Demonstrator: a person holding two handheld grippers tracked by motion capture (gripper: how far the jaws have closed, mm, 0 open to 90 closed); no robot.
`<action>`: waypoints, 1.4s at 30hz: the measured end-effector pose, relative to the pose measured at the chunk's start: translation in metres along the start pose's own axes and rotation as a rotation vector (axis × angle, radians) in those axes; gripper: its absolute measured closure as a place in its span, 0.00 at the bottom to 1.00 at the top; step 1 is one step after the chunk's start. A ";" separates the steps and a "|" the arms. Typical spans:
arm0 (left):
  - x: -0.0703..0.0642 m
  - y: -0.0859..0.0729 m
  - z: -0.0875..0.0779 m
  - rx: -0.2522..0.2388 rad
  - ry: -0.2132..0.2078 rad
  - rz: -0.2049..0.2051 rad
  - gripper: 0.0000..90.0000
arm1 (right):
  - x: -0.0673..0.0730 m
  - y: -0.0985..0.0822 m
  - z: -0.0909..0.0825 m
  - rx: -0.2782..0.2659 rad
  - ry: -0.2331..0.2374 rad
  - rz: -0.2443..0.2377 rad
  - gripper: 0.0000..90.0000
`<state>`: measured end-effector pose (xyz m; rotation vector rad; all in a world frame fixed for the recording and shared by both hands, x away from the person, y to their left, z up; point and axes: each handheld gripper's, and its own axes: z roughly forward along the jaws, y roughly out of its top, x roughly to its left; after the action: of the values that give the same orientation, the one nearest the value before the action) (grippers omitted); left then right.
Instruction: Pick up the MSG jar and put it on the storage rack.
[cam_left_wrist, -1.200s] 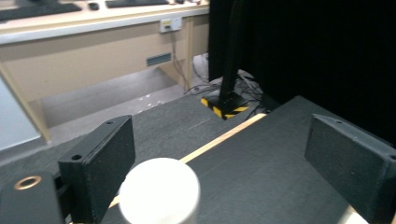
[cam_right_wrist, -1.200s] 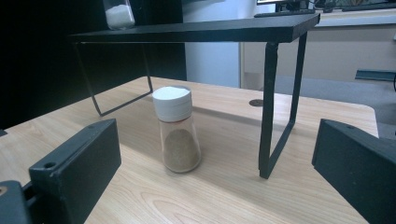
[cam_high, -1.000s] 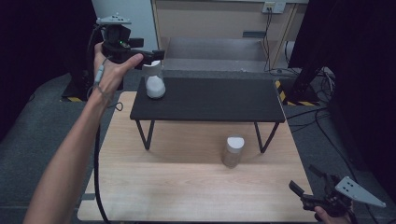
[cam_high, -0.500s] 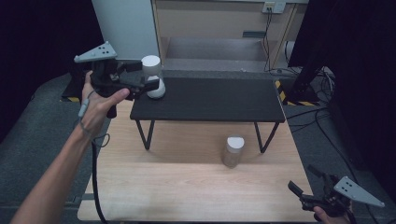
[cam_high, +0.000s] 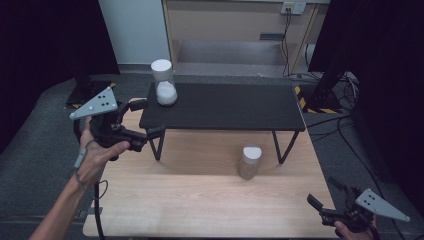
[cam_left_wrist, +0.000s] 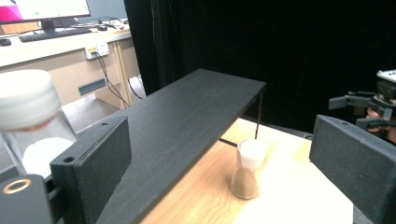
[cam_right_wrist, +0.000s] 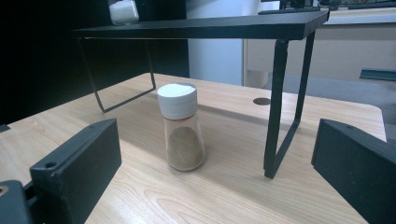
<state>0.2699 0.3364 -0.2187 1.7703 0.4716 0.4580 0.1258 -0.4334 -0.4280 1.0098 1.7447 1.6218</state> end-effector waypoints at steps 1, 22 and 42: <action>-0.003 -0.003 0.000 0.006 0.004 0.008 0.05 | 0.000 0.000 0.000 0.000 0.000 -0.001 0.02; -0.025 -0.086 0.009 0.008 0.041 -0.052 0.05 | 0.000 0.000 0.001 0.002 0.002 -0.005 0.02; -0.045 -0.138 0.023 0.027 0.086 -0.093 0.05 | 0.001 0.000 0.001 0.005 0.001 -0.009 0.02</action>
<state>0.2342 0.3254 -0.3603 1.7519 0.6207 0.4655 0.1262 -0.4317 -0.4278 1.0019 1.7522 1.6138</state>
